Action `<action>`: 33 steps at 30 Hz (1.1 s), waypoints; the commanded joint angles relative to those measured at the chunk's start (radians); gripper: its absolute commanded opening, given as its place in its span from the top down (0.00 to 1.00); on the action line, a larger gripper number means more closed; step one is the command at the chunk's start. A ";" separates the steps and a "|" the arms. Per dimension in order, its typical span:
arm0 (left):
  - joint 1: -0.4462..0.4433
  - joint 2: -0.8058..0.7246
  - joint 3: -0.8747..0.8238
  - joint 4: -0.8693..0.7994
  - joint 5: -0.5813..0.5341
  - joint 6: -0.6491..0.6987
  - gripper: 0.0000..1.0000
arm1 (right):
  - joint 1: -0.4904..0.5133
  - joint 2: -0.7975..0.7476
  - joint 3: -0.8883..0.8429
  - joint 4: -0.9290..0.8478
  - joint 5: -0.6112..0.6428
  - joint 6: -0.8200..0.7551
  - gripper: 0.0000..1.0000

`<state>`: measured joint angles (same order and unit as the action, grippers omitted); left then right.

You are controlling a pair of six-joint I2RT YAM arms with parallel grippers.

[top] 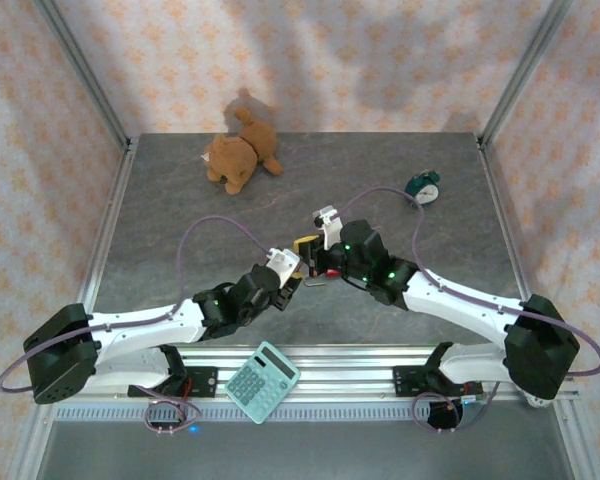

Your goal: Unlock with the key

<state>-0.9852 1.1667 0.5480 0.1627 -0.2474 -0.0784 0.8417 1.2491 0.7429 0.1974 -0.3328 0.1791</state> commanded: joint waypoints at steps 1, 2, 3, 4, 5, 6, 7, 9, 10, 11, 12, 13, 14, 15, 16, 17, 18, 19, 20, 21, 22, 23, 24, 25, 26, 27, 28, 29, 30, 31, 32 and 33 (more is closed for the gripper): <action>0.022 -0.097 0.075 0.312 -0.081 0.014 0.67 | 0.051 0.063 -0.081 -0.216 -0.142 0.015 1.00; 0.022 -0.102 0.073 0.319 -0.078 0.015 0.68 | 0.050 0.063 -0.084 -0.212 -0.143 0.018 1.00; 0.023 -0.109 0.070 0.331 -0.073 0.015 0.68 | 0.051 0.060 -0.093 -0.203 -0.145 0.023 1.00; 0.023 -0.113 0.066 0.340 -0.069 0.014 0.68 | 0.051 0.057 -0.097 -0.198 -0.147 0.027 1.00; 0.024 -0.119 0.062 0.349 -0.061 0.014 0.67 | 0.050 0.051 -0.098 -0.199 -0.152 0.027 1.00; 0.025 -0.122 0.058 0.357 -0.052 0.014 0.67 | 0.051 0.046 -0.094 -0.202 -0.156 0.028 1.00; 0.024 -0.125 0.056 0.360 -0.042 0.014 0.68 | 0.051 0.040 -0.092 -0.203 -0.157 0.029 1.00; 0.025 -0.128 0.055 0.360 -0.026 0.016 0.68 | 0.051 0.035 -0.079 -0.220 -0.163 0.019 1.00; 0.024 -0.128 0.056 0.353 -0.025 0.016 0.68 | 0.051 0.039 -0.068 -0.234 -0.163 0.014 1.00; 0.025 -0.129 0.056 0.350 -0.025 0.019 0.67 | 0.051 0.044 -0.062 -0.242 -0.168 0.012 1.00; 0.024 -0.131 0.055 0.351 -0.028 0.022 0.67 | 0.051 0.051 -0.059 -0.245 -0.175 0.011 1.00; 0.024 -0.135 0.053 0.353 -0.033 0.024 0.68 | 0.050 0.058 -0.058 -0.252 -0.176 0.010 1.00; 0.025 -0.141 0.051 0.357 -0.038 0.031 0.68 | 0.050 0.065 -0.057 -0.257 -0.176 0.007 1.00; 0.025 -0.147 0.050 0.356 -0.045 0.035 0.68 | 0.051 0.069 -0.059 -0.263 -0.177 0.007 1.00; 0.025 -0.151 0.051 0.354 -0.052 0.043 0.67 | 0.050 0.069 -0.059 -0.267 -0.174 0.008 1.00; 0.025 -0.150 0.053 0.346 -0.058 0.051 0.68 | 0.051 0.060 -0.059 -0.269 -0.165 0.012 1.00; 0.024 -0.146 0.058 0.331 -0.061 0.061 0.68 | 0.050 0.052 -0.056 -0.273 -0.156 0.015 1.00; 0.024 -0.138 0.062 0.316 -0.062 0.071 0.68 | 0.051 0.035 -0.049 -0.283 -0.132 0.020 0.98; 0.024 -0.130 0.067 0.298 -0.060 0.078 0.68 | 0.050 0.014 -0.039 -0.291 -0.106 0.028 0.95; 0.024 -0.125 0.068 0.279 -0.057 0.080 0.68 | 0.047 -0.007 -0.025 -0.303 -0.086 0.034 0.93; 0.024 -0.121 0.069 0.263 -0.057 0.080 0.68 | 0.042 -0.028 -0.012 -0.313 -0.072 0.038 0.90; 0.023 -0.119 0.067 0.245 -0.055 0.081 0.68 | 0.034 -0.048 0.004 -0.326 -0.053 0.051 0.86; 0.024 -0.118 0.062 0.233 -0.057 0.081 0.68 | 0.023 -0.059 0.017 -0.334 -0.043 0.058 0.83; 0.025 -0.116 0.057 0.222 -0.056 0.080 0.68 | 0.009 -0.102 0.027 -0.340 -0.036 0.068 0.81; 0.022 -0.114 0.050 0.210 -0.056 0.079 0.68 | -0.005 -0.128 0.037 -0.343 -0.028 0.076 0.79; 0.023 -0.116 0.043 0.203 -0.052 0.075 0.68 | -0.017 -0.149 0.046 -0.346 -0.019 0.081 0.78; 0.023 -0.115 0.035 0.199 -0.048 0.069 0.68 | -0.029 -0.170 0.058 -0.355 -0.010 0.085 0.77; 0.021 -0.114 0.028 0.195 -0.043 0.062 0.68 | -0.038 -0.188 0.071 -0.360 -0.009 0.086 0.75; 0.021 -0.114 0.024 0.191 -0.040 0.055 0.68 | -0.044 -0.205 0.079 -0.365 -0.008 0.087 0.74; 0.019 -0.112 0.020 0.187 -0.034 0.052 0.68 | -0.050 -0.223 0.089 -0.366 -0.007 0.089 0.72; 0.019 -0.110 0.018 0.184 -0.034 0.049 0.68 | -0.053 -0.241 0.099 -0.370 -0.009 0.091 0.71; 0.017 -0.109 0.016 0.182 -0.036 0.047 0.68 | -0.055 -0.258 0.111 -0.377 -0.009 0.090 0.71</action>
<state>-0.9710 1.0725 0.5423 0.2798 -0.2481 -0.0113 0.7948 1.0447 0.7967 -0.1131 -0.3576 0.2546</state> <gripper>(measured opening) 0.345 0.289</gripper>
